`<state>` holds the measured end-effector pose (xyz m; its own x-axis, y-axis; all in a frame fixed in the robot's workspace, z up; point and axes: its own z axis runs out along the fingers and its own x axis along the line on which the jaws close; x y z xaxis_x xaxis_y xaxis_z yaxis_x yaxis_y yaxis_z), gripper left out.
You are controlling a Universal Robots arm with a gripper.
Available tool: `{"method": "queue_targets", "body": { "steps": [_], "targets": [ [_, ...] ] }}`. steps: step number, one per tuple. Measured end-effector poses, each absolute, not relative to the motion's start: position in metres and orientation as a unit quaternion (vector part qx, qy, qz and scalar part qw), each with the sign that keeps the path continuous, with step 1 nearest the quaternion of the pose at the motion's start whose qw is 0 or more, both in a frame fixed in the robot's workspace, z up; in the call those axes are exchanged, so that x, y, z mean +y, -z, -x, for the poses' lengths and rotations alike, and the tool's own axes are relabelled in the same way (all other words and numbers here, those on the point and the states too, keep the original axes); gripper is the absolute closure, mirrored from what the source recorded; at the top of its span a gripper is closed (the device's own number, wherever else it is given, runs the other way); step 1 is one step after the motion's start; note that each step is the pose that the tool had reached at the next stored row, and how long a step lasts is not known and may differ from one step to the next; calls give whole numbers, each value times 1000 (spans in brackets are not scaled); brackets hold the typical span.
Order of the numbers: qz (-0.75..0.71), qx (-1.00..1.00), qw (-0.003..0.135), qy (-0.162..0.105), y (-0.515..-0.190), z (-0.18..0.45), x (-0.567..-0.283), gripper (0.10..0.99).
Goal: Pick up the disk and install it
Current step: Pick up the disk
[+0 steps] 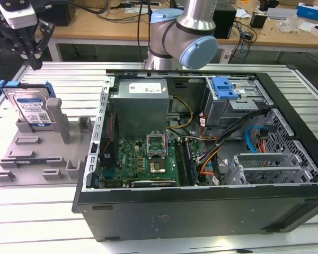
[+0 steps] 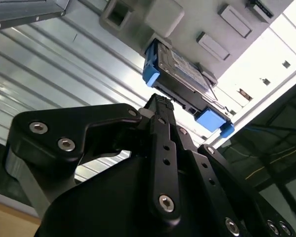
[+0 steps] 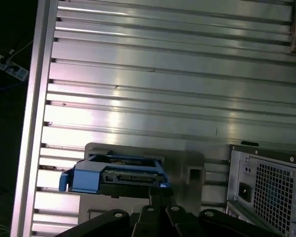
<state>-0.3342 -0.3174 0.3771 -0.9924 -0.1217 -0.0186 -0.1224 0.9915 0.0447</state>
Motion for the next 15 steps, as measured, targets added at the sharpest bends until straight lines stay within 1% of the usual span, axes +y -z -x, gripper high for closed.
{"method": "queue_targets", "body": {
  "steps": [9,14,15],
  "targets": [
    [168,985,5,-24,-377,334,-317,973],
    [222,975,4,-24,-377,334,-317,671],
    [232,972,4,-24,-377,334,-317,671]
  ]
}}
